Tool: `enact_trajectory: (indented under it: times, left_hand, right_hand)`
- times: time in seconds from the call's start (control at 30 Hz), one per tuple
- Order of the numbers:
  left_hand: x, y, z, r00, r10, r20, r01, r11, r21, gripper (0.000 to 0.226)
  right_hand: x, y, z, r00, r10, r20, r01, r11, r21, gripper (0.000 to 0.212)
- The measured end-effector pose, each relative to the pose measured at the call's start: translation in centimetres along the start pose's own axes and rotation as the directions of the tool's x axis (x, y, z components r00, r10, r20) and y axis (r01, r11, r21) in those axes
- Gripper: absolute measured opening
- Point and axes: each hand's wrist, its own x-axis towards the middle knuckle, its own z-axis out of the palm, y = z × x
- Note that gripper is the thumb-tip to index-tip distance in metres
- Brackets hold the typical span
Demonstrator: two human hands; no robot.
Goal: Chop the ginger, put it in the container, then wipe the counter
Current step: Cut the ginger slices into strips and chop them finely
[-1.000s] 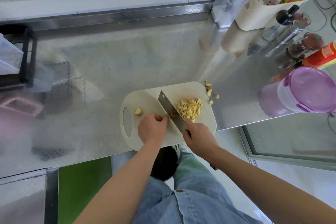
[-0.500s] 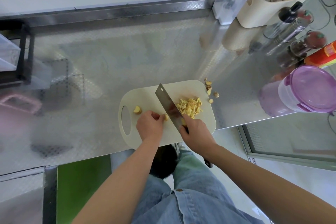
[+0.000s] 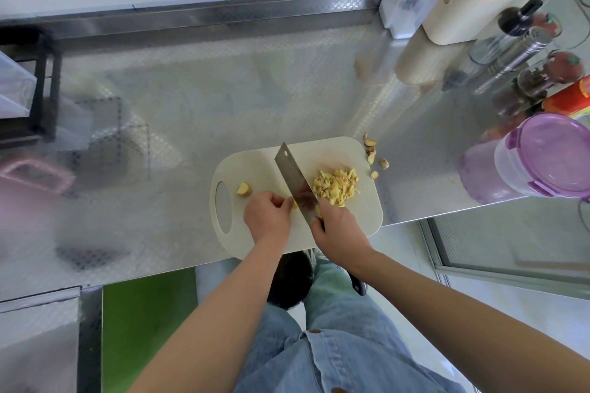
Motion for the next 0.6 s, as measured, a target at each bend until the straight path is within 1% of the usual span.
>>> enact_trajectory:
  times: [0.27,0.37,0.47,0.53,0.6]
  left_hand:
    - [0.0,0.1,0.0,1.0,0.018,-0.005,-0.018,1.0,0.003,0.016]
    - [0.0,0.1,0.0,1.0,0.017,-0.007,-0.017,1.0,0.005,0.017]
    - [0.0,0.1,-0.1,1.0,0.019,-0.006,-0.019,1.0,0.013,0.019]
    - [0.0,0.1,-0.1,1.0,0.021,-0.008,-0.021,1.0,0.012,0.019]
    - [0.0,0.1,-0.1,1.0,0.019,-0.005,-0.019,1.0,0.016,0.019]
  right_hand:
    - [0.7,-0.5,0.3,0.999,0.025,0.044,-0.024,0.999,-0.024,0.023]
    - [0.5,-0.3,0.6,0.999,0.02,0.035,-0.018,0.999,-0.04,0.016]
    - [0.3,0.0,1.0,1.0,0.013,0.018,-0.012,1.0,-0.011,0.008]
    - [0.3,0.0,1.1,1.0,0.009,0.012,-0.009,1.0,0.006,0.007]
    - [0.4,-0.2,1.0,1.0,0.01,0.024,-0.01,1.0,-0.019,0.008]
